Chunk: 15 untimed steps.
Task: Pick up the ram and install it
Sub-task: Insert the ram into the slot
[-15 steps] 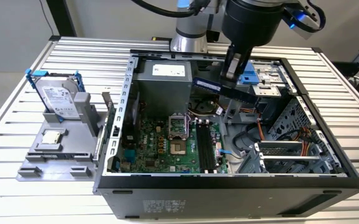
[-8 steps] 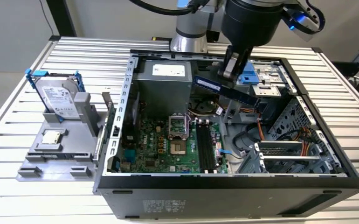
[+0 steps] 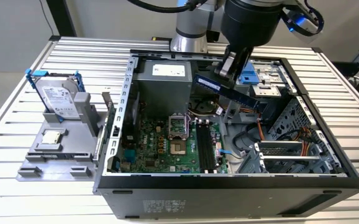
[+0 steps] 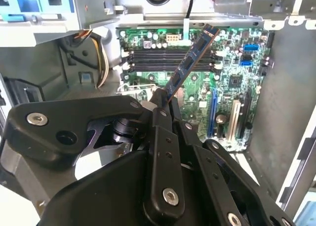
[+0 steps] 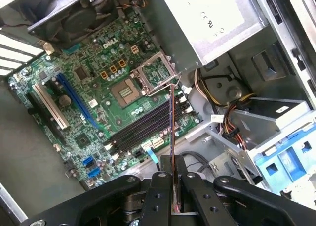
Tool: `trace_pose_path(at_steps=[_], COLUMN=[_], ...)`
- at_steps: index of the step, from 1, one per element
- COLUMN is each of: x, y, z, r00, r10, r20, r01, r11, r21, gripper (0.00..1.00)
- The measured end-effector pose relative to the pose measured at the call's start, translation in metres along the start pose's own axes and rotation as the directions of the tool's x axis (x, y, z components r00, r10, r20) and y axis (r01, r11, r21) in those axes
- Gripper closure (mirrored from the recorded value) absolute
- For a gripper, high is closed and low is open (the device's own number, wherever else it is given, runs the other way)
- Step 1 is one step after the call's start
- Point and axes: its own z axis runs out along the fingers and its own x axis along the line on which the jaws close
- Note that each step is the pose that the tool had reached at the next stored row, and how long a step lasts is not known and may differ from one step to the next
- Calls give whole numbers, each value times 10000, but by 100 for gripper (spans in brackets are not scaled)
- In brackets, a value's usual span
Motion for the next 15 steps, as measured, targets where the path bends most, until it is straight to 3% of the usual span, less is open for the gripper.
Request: trace_pose_path(at_steps=[4, 8, 12, 15], x=[1, 1, 1, 1], y=[1, 1, 1, 1], z=[0, 1, 2, 3], r00=[9986, 9933, 9827, 9715], r10=[530, 1156, 1854, 2371], r20=[2, 9, 19, 29], r01=[-530, -1156, -1854, -2371], r11=[9986, 9933, 9826, 9714], r21=[37, 78, 126, 160], gripper=[100, 100, 100, 100])
